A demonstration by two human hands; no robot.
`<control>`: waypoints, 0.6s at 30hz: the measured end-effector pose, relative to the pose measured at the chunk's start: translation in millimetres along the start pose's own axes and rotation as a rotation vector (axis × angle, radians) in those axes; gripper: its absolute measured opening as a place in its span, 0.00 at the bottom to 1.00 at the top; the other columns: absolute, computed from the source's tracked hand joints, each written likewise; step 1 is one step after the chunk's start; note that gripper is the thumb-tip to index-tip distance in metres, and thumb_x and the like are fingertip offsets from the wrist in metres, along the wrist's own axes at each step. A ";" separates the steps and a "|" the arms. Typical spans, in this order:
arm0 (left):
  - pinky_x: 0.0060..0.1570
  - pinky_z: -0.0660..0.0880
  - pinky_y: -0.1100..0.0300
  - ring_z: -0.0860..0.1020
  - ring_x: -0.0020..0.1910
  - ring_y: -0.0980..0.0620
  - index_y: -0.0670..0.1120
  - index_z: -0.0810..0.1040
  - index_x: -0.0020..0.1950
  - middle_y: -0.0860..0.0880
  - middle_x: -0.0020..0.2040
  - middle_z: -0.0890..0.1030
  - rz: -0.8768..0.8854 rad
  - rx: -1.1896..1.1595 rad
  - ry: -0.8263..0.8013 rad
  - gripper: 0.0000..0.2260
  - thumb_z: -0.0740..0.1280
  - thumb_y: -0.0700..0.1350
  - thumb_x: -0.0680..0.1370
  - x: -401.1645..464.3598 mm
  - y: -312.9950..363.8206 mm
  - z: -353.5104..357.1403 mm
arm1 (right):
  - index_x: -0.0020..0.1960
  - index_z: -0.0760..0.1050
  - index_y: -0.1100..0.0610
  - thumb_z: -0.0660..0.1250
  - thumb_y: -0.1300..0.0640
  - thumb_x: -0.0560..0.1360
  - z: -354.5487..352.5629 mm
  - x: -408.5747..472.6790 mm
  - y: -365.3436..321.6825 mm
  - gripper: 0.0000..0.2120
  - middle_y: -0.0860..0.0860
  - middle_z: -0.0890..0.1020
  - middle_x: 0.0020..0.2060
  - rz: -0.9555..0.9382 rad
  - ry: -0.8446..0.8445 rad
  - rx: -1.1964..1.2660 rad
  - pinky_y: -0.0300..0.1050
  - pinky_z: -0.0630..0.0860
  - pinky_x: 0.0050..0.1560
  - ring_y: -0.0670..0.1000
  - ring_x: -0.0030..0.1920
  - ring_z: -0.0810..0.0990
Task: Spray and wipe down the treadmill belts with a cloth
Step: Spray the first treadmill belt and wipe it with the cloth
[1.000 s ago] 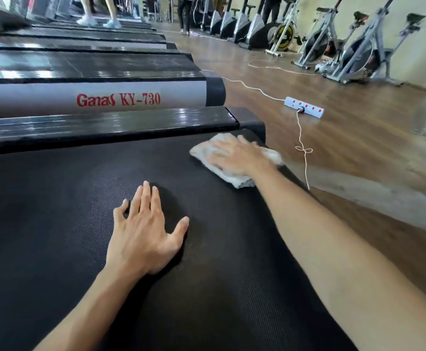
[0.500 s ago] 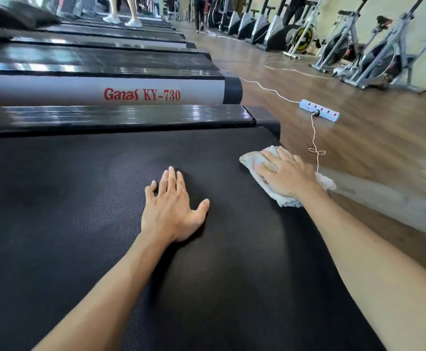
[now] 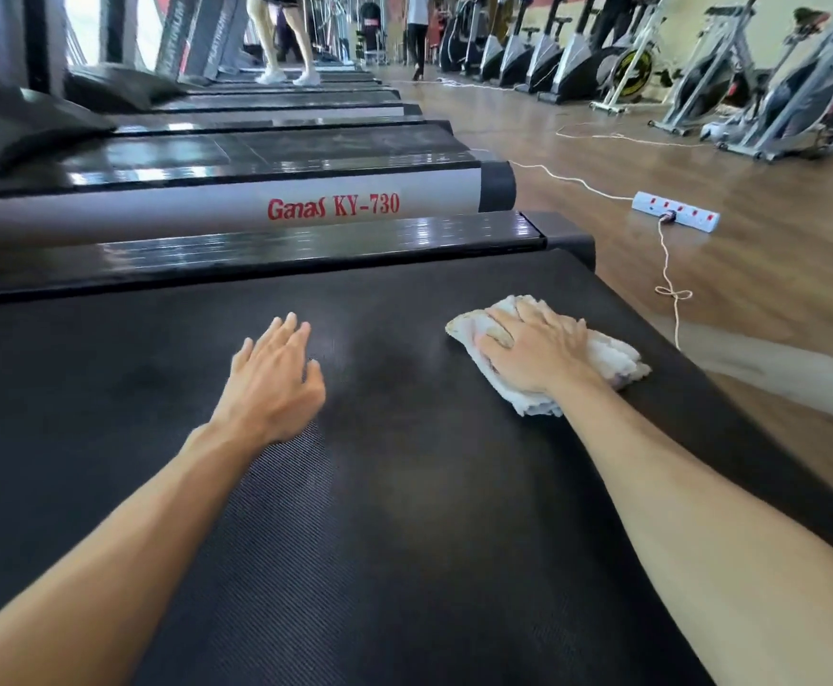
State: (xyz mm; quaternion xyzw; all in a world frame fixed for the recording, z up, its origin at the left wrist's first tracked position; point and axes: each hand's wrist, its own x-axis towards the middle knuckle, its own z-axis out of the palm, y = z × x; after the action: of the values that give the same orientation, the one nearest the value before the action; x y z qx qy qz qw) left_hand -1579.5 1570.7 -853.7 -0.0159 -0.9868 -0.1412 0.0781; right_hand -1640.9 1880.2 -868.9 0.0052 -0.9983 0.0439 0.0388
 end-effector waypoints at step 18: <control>0.80 0.46 0.47 0.51 0.82 0.46 0.41 0.57 0.82 0.42 0.83 0.54 -0.034 -0.062 -0.043 0.26 0.56 0.43 0.83 -29.5 -44.8 1.8 | 0.78 0.58 0.34 0.43 0.31 0.75 -12.2 -22.6 -33.7 0.32 0.44 0.59 0.81 -0.112 -0.131 0.050 0.63 0.57 0.76 0.52 0.79 0.59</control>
State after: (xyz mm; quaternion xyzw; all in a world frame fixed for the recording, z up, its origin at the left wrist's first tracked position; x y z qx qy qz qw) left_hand -1553.1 1527.9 -872.5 -0.0047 -0.9835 -0.1725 0.0539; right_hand -1616.9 1847.9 -855.6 0.0647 -0.9954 0.0661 -0.0245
